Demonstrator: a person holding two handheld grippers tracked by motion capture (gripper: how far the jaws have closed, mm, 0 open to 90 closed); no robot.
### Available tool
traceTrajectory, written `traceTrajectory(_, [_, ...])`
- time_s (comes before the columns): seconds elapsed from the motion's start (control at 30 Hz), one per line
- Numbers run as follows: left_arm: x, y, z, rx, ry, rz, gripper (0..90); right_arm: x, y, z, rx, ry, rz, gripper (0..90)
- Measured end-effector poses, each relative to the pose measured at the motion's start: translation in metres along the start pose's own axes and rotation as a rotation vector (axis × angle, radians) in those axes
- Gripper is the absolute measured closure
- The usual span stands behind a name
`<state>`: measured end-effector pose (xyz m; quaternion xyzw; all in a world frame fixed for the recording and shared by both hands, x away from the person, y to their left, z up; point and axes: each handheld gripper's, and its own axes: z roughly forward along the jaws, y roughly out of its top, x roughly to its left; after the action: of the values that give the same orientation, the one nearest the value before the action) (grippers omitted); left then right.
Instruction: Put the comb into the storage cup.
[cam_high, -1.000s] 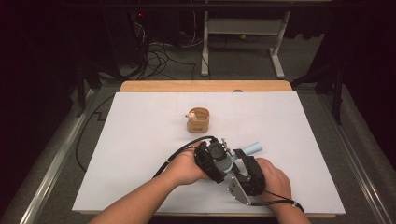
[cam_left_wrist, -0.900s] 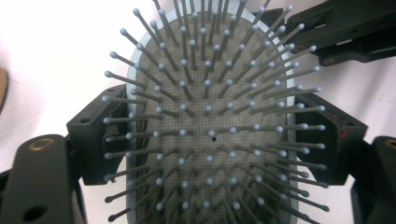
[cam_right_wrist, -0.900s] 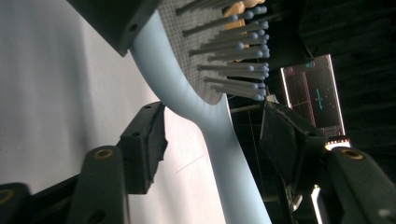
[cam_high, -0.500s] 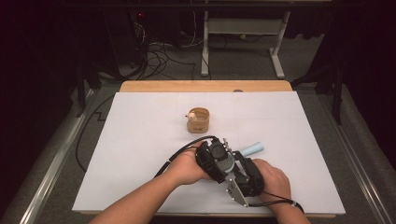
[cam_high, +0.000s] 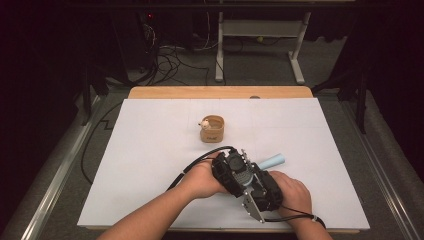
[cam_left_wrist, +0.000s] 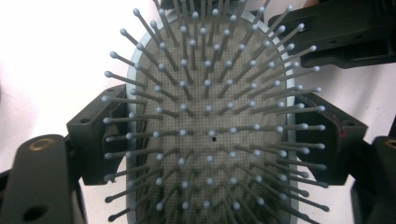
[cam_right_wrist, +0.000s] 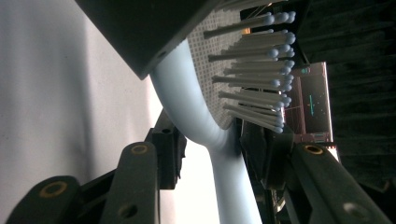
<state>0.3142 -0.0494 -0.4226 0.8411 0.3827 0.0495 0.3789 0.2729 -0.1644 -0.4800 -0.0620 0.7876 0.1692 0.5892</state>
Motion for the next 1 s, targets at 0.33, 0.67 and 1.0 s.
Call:
traceTrajectory(0.33, [-0.0001, 0.0004, -0.0018, -0.002, -0.015, -0.007, 20.8, -0.0002, 0.0003, -0.0007, 0.005, -0.018, -0.012, 66.6])
traceTrajectory(0.67, [0.0011, 0.0012, -0.0019, 0.003, -0.021, -0.015, 20.8, 0.0008, 0.0012, -0.0007, 0.011, -0.032, -0.043, 68.9])
traceTrajectory(1.0, [0.0019, 0.0022, -0.0011, 0.006, -0.031, -0.027, 20.7, 0.0013, 0.0015, -0.0002, 0.026, -0.034, -0.068, 70.4])
